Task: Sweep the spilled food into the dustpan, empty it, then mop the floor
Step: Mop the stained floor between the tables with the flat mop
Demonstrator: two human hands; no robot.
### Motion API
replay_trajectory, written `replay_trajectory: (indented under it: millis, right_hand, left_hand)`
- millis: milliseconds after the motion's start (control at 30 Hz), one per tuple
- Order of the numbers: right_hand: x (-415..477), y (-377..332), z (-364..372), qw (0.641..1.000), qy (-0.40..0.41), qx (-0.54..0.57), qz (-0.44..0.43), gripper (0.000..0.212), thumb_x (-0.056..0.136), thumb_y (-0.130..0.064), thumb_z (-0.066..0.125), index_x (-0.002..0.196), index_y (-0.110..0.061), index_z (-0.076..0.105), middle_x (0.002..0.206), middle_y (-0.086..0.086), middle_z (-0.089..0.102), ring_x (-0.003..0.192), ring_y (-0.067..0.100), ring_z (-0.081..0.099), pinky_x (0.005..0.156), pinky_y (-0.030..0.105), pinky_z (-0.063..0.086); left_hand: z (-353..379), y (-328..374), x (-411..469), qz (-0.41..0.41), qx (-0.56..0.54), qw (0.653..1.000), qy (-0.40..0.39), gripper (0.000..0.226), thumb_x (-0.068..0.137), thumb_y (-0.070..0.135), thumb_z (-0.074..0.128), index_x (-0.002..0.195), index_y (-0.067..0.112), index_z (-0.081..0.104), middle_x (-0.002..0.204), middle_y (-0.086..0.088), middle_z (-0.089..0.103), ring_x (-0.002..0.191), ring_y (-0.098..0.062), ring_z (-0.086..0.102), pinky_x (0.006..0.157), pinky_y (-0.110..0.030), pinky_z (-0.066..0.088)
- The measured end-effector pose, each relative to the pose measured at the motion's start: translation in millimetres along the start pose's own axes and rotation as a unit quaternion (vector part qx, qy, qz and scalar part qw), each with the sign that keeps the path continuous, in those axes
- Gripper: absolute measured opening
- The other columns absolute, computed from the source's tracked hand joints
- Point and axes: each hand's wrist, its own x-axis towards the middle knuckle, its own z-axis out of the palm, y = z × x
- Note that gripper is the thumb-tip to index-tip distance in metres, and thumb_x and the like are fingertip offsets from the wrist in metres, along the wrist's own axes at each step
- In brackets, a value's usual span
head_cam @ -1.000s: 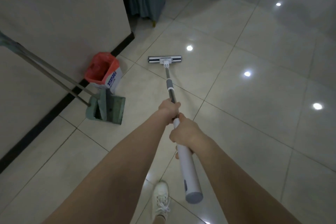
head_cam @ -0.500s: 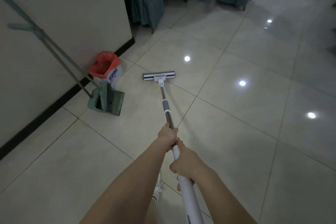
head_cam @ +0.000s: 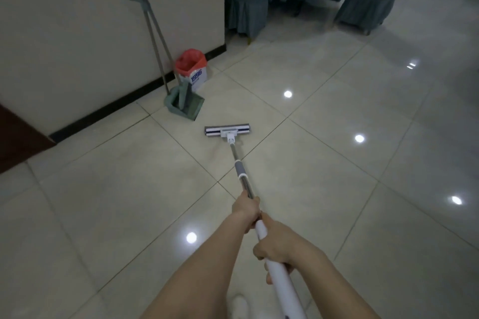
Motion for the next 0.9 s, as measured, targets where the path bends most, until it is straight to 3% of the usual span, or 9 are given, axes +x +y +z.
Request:
replay_trajectory:
  millis: [67,200,433,600,733,900]
  right_hand:
    - [-19,10,21,1.0,-0.011,-0.003,-0.001,0.077,0.076,0.0,0.057,0.142,-0.032,0.033,0.092,0.009,0.057,0.061,0.025,0.062,0.061,0.046,0.061]
    - [-57,33,65,1.0,-0.028,-0.003,-0.002,0.066,0.077,0.002,0.055,0.132,-0.03,0.039,0.088,0.011,0.056,0.058,0.026,0.06,0.068,0.056,0.059]
    - [-138,105,133,0.996,-0.049,-0.066,-0.015,0.056,0.08,0.003,0.056,0.126,-0.027,0.046,0.083,0.006,0.056,0.058,0.021,0.059,0.068,0.048,0.061]
    - [-190,170,172,0.992,-0.066,-0.11,-0.01,0.058,0.078,-0.001,0.056,0.128,-0.028,0.041,0.088,0.011,0.057,0.054,0.022,0.061,0.055,0.041,0.06]
    - [-230,212,178,0.985,-0.078,-0.154,-0.025,0.061,0.079,-0.002,0.058,0.132,-0.025,0.039,0.088,0.011,0.058,0.048,0.02,0.06,0.038,0.025,0.049]
    - [-265,259,159,0.983,-0.102,-0.149,-0.014,0.057,0.081,0.001,0.055,0.127,-0.028,0.04,0.088,0.014,0.055,0.044,0.02,0.057,0.039,0.028,0.051]
  left_hand:
    - [-4,-20,-25,0.009,0.001,1.0,0.013,0.039,0.098,0.022,0.043,0.137,0.02,0.047,0.117,-0.013,0.062,0.09,-0.027,0.056,0.072,-0.029,0.046]
    - [-13,-66,-71,0.028,0.032,0.999,0.018,0.041,0.099,0.021,0.039,0.139,0.021,0.044,0.129,-0.012,0.056,0.1,-0.027,0.053,0.084,-0.029,0.044]
    - [5,-166,-160,0.02,0.004,0.999,0.027,0.045,0.1,0.023,0.039,0.144,0.025,0.04,0.149,-0.009,0.041,0.128,-0.03,0.047,0.105,-0.034,0.041]
    - [32,-234,-233,0.003,-0.079,0.995,0.059,0.045,0.098,0.026,0.042,0.143,0.028,0.042,0.145,-0.008,0.046,0.124,-0.03,0.05,0.105,-0.038,0.043]
    - [64,-266,-279,-0.017,-0.119,0.99,0.078,0.045,0.096,0.027,0.042,0.141,0.031,0.043,0.142,-0.008,0.049,0.121,-0.031,0.052,0.102,-0.043,0.046]
    - [113,-279,-318,-0.043,-0.2,0.974,0.094,0.044,0.097,0.026,0.044,0.141,0.031,0.043,0.136,-0.011,0.052,0.114,-0.031,0.056,0.093,-0.039,0.051]
